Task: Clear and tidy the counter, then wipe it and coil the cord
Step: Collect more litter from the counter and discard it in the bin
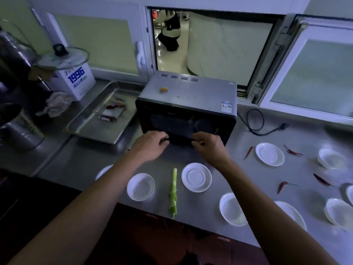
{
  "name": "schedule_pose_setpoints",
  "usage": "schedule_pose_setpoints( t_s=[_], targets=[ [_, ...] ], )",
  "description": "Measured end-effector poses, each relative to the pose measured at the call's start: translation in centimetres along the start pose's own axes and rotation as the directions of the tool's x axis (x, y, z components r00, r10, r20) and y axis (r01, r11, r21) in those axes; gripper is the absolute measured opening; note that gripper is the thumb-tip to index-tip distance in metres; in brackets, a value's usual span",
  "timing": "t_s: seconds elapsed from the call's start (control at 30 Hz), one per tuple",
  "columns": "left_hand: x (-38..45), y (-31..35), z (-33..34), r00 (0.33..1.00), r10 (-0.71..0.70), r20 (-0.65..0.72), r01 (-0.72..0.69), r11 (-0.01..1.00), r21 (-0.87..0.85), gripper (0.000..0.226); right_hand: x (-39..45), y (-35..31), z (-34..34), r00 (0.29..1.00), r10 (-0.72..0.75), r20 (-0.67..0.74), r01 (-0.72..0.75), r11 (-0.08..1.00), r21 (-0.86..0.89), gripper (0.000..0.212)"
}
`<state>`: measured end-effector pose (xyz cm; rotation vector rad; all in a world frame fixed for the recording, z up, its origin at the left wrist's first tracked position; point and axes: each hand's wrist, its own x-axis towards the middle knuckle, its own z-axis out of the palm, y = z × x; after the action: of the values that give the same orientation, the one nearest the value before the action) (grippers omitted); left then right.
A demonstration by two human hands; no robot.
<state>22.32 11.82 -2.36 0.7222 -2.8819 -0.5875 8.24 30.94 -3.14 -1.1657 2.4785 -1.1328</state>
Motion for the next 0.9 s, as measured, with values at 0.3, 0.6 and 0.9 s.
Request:
schedule_pose_setpoints(
  t_s=[0.3, 0.6, 0.9],
  targets=[
    [6.5, -5.9, -3.9, 0.984, -0.005, -0.176, 0.006, 1.0, 0.009, 0.028, 10.5, -4.6, 2.1, 0.992, -0.126, 0.033, 0.127, 0.99, -0.057, 0.028],
    [15.9, -11.9, -7.0, 0.978, 0.058, -0.203, -0.065, 0.997, -0.03, 0.028, 21.8, -7.8, 5.3, 0.994, -0.11, 0.025, 0.112, 0.978, -0.174, 0.025],
    [22.6, -15.9, -7.7, 0.973, 0.19, -0.129, -0.188, 0.982, 0.034, 0.033, 29.7, -8.5, 8.0, 0.995, 0.049, 0.083, -0.01, 0.909, -0.417, 0.036]
  ],
)
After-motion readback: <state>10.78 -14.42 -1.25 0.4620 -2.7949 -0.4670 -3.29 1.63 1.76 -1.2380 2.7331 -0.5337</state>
